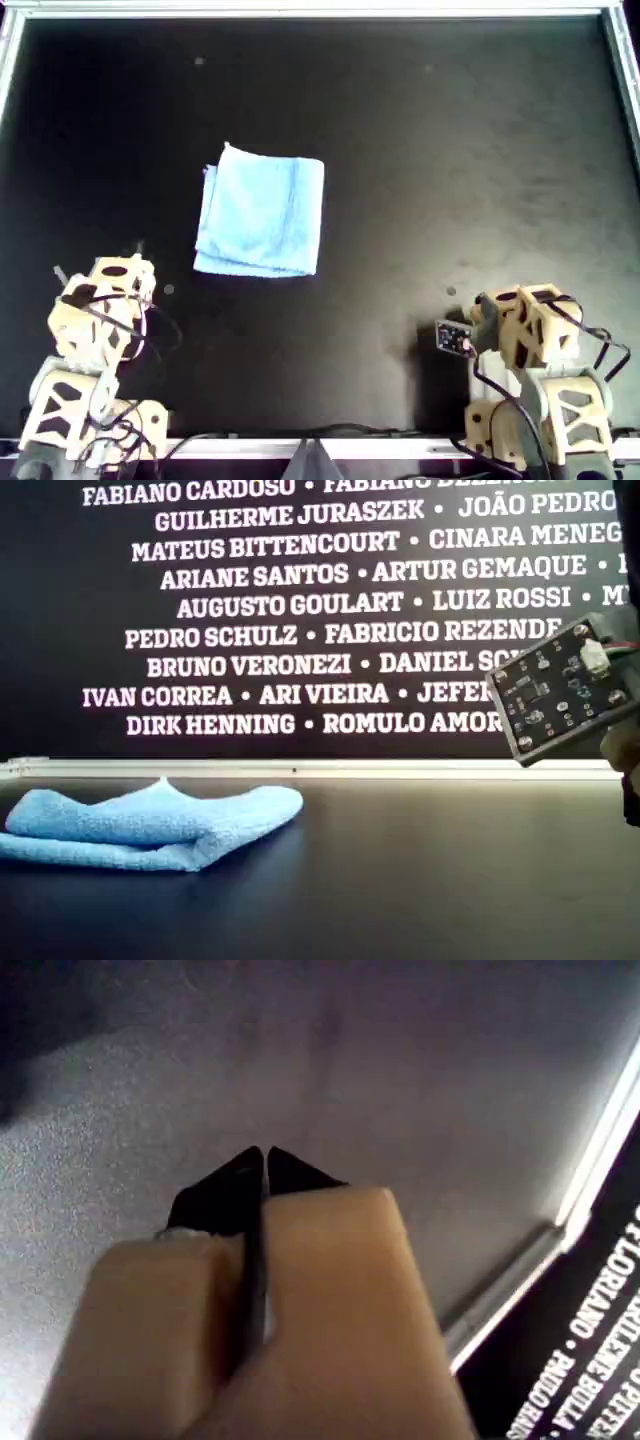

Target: Fold a cloth

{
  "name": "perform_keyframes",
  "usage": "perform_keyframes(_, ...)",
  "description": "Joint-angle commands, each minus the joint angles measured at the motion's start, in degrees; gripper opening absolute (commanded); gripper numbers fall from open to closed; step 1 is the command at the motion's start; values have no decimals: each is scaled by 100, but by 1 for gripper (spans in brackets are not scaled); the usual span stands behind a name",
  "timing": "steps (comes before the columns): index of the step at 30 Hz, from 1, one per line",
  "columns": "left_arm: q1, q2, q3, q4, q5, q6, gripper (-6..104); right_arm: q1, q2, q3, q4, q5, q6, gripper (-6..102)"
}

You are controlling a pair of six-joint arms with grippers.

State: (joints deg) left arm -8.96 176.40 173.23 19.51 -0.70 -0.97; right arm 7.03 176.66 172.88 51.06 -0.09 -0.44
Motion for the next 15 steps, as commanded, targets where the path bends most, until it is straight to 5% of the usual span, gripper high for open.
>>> perform_keyframes(1, 369, 132, -53, 387, -9, -18, 65, -18, 220, 70, -158, 35, -26, -1)
perform_keyframes(15, 413, 141, -53, 2944, -9, -26, 65, -475, 264, 70, -123, 44, -26, -1)
